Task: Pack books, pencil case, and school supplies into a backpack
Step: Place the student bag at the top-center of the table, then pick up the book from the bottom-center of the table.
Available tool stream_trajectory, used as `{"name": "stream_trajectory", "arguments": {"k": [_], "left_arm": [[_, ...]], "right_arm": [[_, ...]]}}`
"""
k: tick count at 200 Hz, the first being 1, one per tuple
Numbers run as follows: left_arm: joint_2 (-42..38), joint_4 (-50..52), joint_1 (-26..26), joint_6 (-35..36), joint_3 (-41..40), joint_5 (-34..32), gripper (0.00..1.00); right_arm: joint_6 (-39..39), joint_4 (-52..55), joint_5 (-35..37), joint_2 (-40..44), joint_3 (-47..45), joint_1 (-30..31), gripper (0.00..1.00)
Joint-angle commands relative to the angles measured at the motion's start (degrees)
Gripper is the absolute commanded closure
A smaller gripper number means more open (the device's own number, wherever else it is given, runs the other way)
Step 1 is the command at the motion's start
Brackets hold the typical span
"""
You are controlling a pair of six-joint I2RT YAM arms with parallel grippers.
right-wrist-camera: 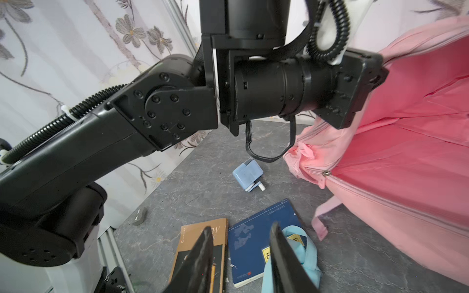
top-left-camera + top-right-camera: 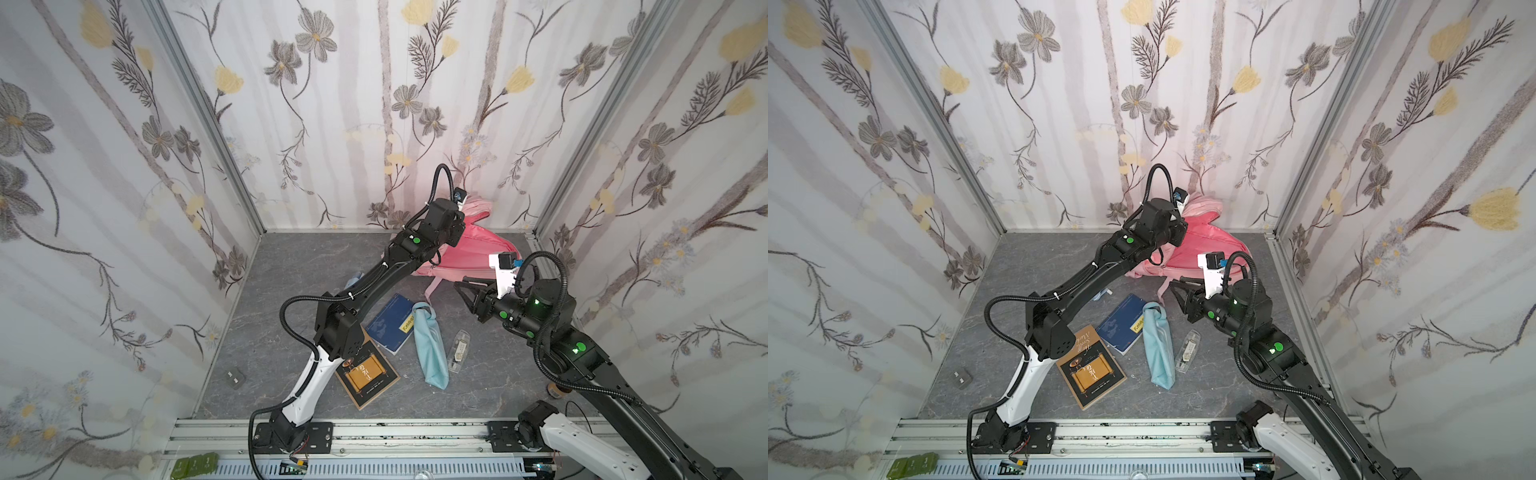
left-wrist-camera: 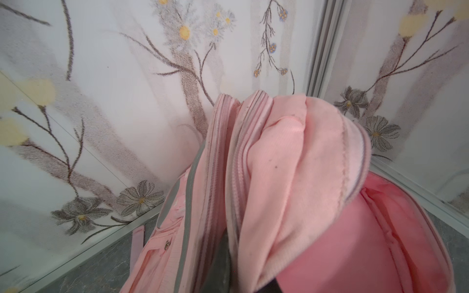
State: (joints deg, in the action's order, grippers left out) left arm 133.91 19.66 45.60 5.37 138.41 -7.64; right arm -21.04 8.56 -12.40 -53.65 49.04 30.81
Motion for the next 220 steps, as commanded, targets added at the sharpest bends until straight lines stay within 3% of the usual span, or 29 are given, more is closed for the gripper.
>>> {"name": "stream_trajectory", "arguments": {"k": [1, 5, 13, 18, 33, 43, 79, 124, 141, 161, 185, 220], "left_arm": [[1.7, -7.9, 0.9, 0.5, -0.3, 2.2, 1.0], [2.1, -7.9, 1.1, 0.3, 0.2, 2.1, 0.94], [3.0, -7.8, 1.6, -0.5, 1.2, 1.3, 0.65], [3.4, -7.7, 1.7, -1.4, 1.8, 1.0, 0.53], [2.9, -7.6, 1.9, -4.7, 2.3, 0.1, 0.33], [1.4, -7.0, 2.0, -6.9, 2.0, -0.4, 0.27], [-11.3, -3.5, 2.3, -14.3, -6.8, -0.1, 0.21], [-37.5, -3.4, 2.3, -25.0, -34.3, 4.9, 0.14], [-49.2, -3.4, 2.3, -31.7, -46.4, 2.4, 0.15], [-64.3, 0.7, 2.3, -40.0, -60.8, -4.3, 0.17], [-79.4, 13.6, 2.3, -50.4, -72.9, -11.4, 0.2], [-90.1, 27.4, 2.2, -62.7, -83.3, -13.1, 0.22]], "right_arm": [[-2.3, 2.0, 6.9, 2.3, -1.2, 0.1, 0.62], [-2.9, 2.2, 7.1, 2.7, -1.5, 0.1, 0.62], [-4.0, 2.9, 7.5, 3.6, -2.0, 0.1, 0.63], [-4.9, 3.3, 7.6, 4.1, -2.2, 0.1, 0.62], [-7.5, 5.0, 7.2, 5.2, -2.4, 0.1, 0.63], [-8.8, 6.4, 6.7, 5.8, -2.2, 0.2, 0.63], [-10.3, 8.5, 2.2, 6.9, -2.8, 1.1, 0.62], [-11.5, 4.9, 1.4, 3.7, -4.2, 5.7, 0.6], [-11.5, 2.0, 1.1, 1.4, -4.0, 8.1, 0.6], [-10.0, -0.7, 1.2, -3.9, -2.1, 12.8, 0.59], [-7.9, -2.2, 1.2, -14.2, 3.0, 20.7, 0.57], [-8.5, -1.3, -3.2, -31.1, 12.9, 25.5, 0.53]]}}
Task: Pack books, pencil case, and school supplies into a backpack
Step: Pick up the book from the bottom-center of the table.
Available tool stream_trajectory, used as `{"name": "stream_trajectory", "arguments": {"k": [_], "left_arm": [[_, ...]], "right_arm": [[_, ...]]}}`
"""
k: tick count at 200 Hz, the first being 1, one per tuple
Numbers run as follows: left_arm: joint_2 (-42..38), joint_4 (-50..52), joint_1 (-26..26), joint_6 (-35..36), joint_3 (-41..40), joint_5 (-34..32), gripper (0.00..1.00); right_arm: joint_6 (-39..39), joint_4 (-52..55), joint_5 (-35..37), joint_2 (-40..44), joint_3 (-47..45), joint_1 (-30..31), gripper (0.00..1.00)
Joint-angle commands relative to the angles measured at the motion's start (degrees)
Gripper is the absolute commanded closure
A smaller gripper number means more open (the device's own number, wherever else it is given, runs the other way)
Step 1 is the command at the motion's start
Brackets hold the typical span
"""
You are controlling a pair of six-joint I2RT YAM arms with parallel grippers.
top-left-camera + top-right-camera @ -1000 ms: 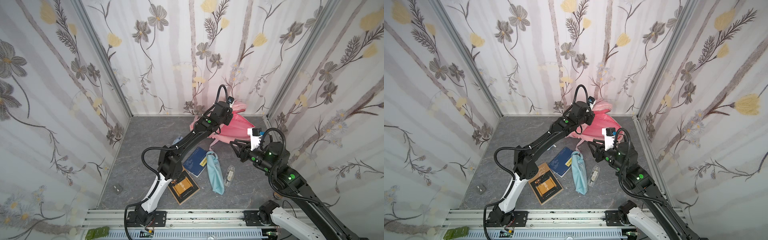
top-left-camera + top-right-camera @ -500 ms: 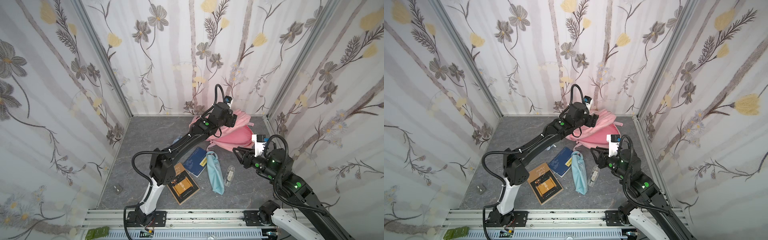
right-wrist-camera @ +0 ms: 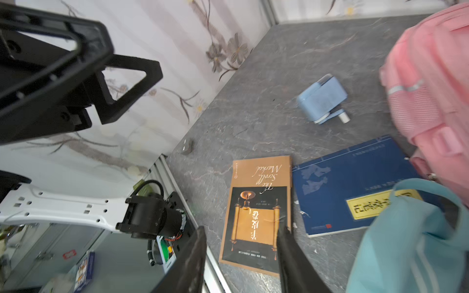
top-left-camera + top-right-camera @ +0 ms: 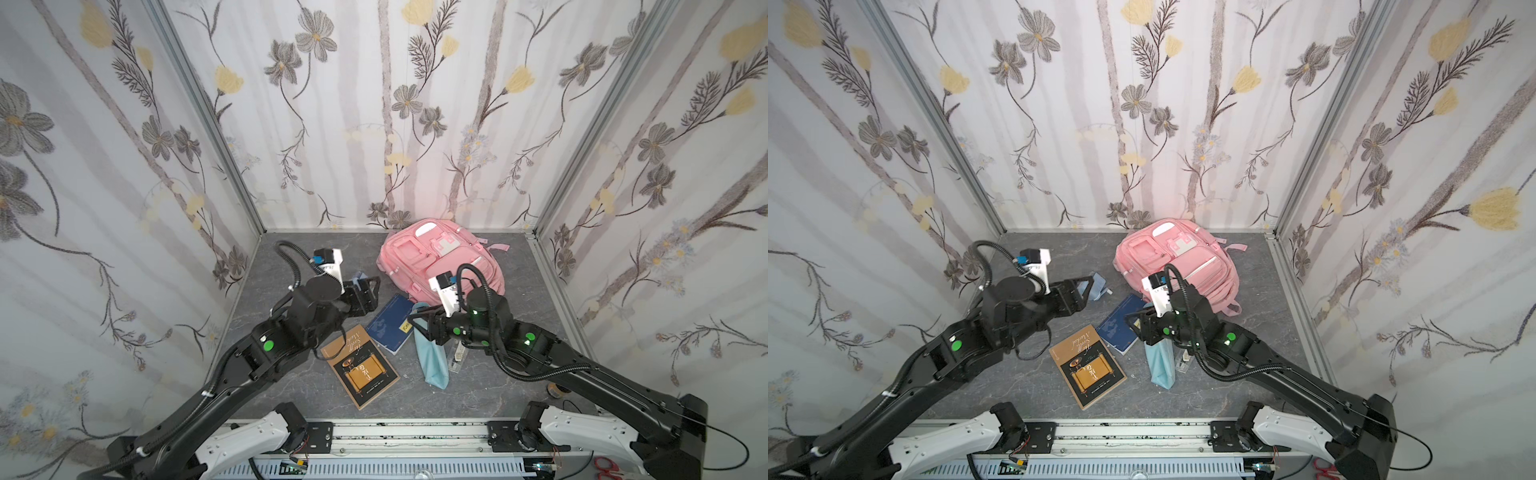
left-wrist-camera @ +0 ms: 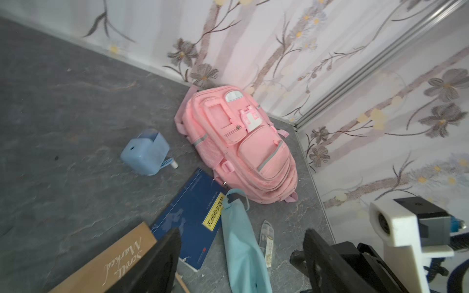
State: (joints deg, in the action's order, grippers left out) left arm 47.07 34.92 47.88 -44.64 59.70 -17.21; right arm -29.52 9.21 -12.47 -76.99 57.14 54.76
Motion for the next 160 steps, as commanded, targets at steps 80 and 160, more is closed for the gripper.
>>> {"name": "stream_trajectory", "arguments": {"k": [80, 160], "left_arm": [[-4.8, 5.2, -0.2, -30.5, -27.1, 4.9, 0.21], [0.3, -0.9, -0.8, -29.8, -32.0, 9.5, 0.2]], "right_arm": [[-1.9, 0.8, -7.1, -26.7, 8.8, 2.1, 0.48], [-2.9, -1.6, -4.4, -31.0, 7.2, 3.6, 0.44]]}}
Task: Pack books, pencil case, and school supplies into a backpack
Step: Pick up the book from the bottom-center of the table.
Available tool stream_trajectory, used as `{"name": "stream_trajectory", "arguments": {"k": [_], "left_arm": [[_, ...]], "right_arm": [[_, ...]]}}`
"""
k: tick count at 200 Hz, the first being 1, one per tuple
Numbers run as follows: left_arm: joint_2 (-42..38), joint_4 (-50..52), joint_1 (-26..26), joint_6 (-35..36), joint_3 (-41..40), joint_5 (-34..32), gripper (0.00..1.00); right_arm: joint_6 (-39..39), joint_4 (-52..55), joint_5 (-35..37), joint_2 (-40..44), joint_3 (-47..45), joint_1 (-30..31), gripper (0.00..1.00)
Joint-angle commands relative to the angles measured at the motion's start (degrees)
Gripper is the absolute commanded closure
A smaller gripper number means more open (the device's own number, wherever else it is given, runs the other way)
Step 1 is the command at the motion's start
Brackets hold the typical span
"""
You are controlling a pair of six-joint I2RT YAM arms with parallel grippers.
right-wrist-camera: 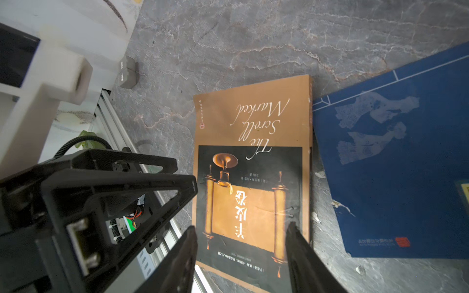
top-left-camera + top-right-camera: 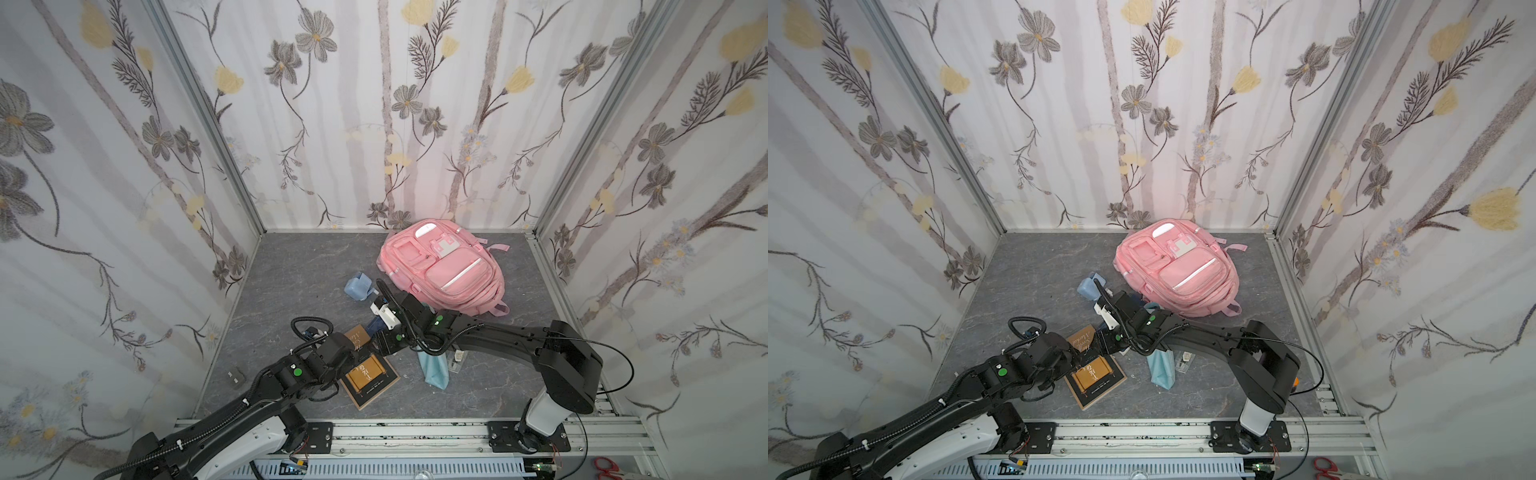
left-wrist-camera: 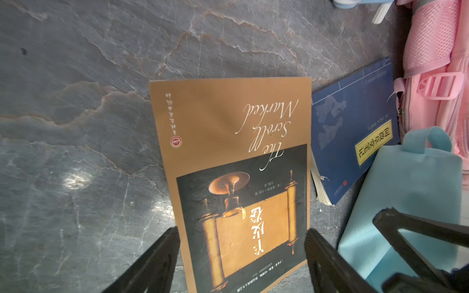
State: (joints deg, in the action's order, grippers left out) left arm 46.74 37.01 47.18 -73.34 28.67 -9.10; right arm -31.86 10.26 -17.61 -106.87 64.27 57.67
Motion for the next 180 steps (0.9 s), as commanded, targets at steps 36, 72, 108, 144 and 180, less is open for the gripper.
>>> {"name": "stream_trajectory", "arguments": {"k": [36, 72, 108, 144, 180], "left_arm": [[-0.1, -4.5, -0.2, -2.2, -3.4, 2.1, 0.2], [-1.1, -6.9, -0.4, -3.9, -6.4, 3.5, 0.2], [-2.4, -6.2, -0.6, -5.1, -8.2, 3.5, 0.21], [-3.4, -5.8, -0.8, -5.7, -9.4, 3.3, 0.21], [-4.4, -5.6, -0.9, -6.0, -10.8, 3.6, 0.22]], "right_arm": [[-1.5, -4.2, 1.1, -3.0, -0.2, 1.4, 0.43], [-2.3, -5.6, 0.8, -4.0, -0.6, 1.6, 0.43], [-2.4, -5.5, 1.2, -4.5, -0.6, 1.7, 0.42], [-2.4, -5.4, 1.4, -6.7, -0.9, 1.7, 0.41], [-1.9, -5.0, 1.9, -8.7, -1.3, 1.6, 0.37]]}}
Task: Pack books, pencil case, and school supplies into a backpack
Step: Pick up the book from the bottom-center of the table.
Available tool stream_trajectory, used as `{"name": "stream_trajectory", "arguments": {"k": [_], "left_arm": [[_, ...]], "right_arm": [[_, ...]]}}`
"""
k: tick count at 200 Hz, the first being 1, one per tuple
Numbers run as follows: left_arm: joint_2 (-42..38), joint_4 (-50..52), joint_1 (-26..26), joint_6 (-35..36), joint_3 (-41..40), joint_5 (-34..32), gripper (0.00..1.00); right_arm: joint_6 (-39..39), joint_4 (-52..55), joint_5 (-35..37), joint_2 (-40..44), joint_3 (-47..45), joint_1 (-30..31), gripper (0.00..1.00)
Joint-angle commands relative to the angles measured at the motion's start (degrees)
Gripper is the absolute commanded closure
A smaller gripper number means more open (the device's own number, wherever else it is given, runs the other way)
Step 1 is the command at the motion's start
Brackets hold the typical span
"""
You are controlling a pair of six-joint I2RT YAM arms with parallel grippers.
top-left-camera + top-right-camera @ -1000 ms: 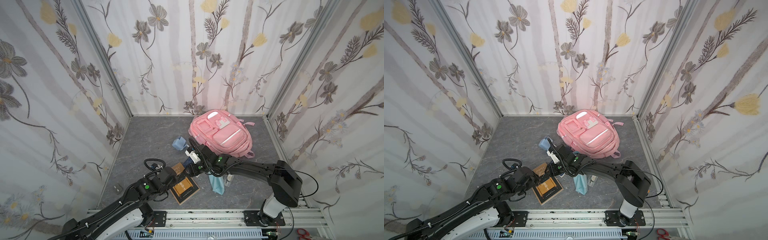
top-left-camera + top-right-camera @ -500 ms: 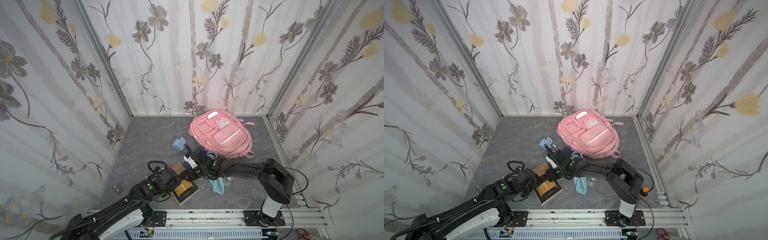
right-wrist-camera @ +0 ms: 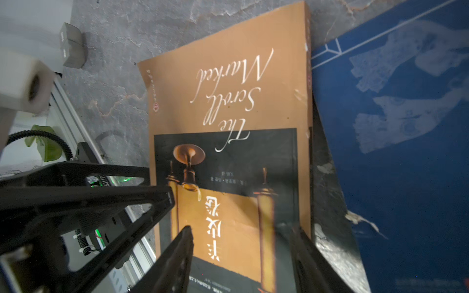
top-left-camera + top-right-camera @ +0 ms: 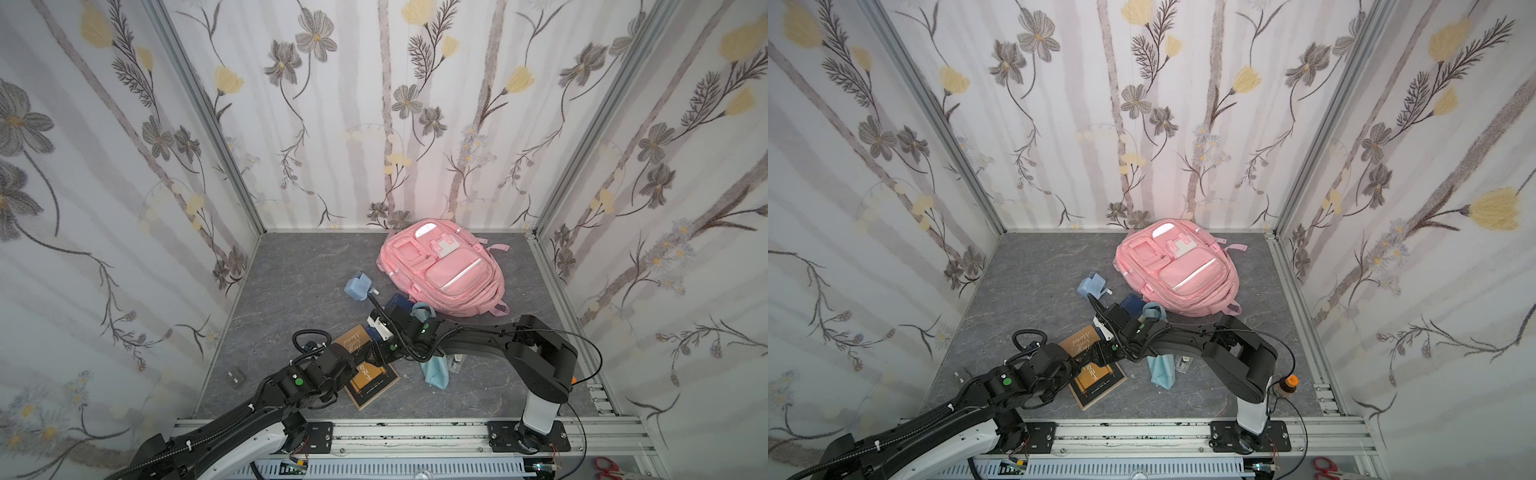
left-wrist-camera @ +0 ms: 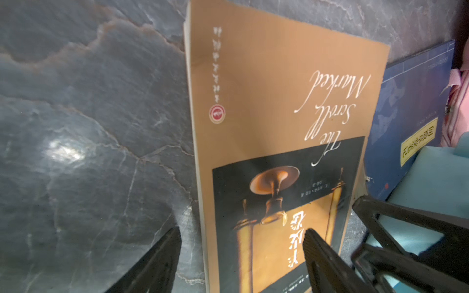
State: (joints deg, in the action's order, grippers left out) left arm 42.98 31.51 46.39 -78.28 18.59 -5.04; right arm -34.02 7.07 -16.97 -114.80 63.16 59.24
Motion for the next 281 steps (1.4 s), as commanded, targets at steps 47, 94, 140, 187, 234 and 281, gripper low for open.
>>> {"name": "stream_trajectory", "arguments": {"k": [47, 94, 140, 187, 234, 281], "left_arm": [[-0.7, -1.2, -0.2, -1.8, -2.1, -0.1, 0.23], [-0.3, -1.5, -0.3, -3.0, -2.2, -0.4, 0.25], [-0.4, -0.2, -0.3, -3.2, -1.7, -0.7, 0.25], [0.5, -0.7, -0.4, -3.4, -1.4, -0.2, 0.25], [2.5, -1.5, -0.4, -3.4, -0.4, 0.4, 0.25], [1.2, 1.2, -0.5, -6.5, -0.3, -1.9, 0.26]], "right_arm": [[2.2, 1.6, 0.0, -3.6, 1.4, 0.1, 0.37], [4.3, 4.9, 4.6, 0.6, 2.6, 0.0, 0.36], [5.8, 4.7, 4.8, 2.0, 2.1, 0.0, 0.35], [3.7, -0.3, -3.8, -3.0, -1.0, 0.3, 0.36], [1.2, -9.6, -13.9, -1.3, -3.2, 0.2, 0.39], [-2.4, -19.0, -24.4, 2.0, -4.8, 0.2, 0.44]]}}
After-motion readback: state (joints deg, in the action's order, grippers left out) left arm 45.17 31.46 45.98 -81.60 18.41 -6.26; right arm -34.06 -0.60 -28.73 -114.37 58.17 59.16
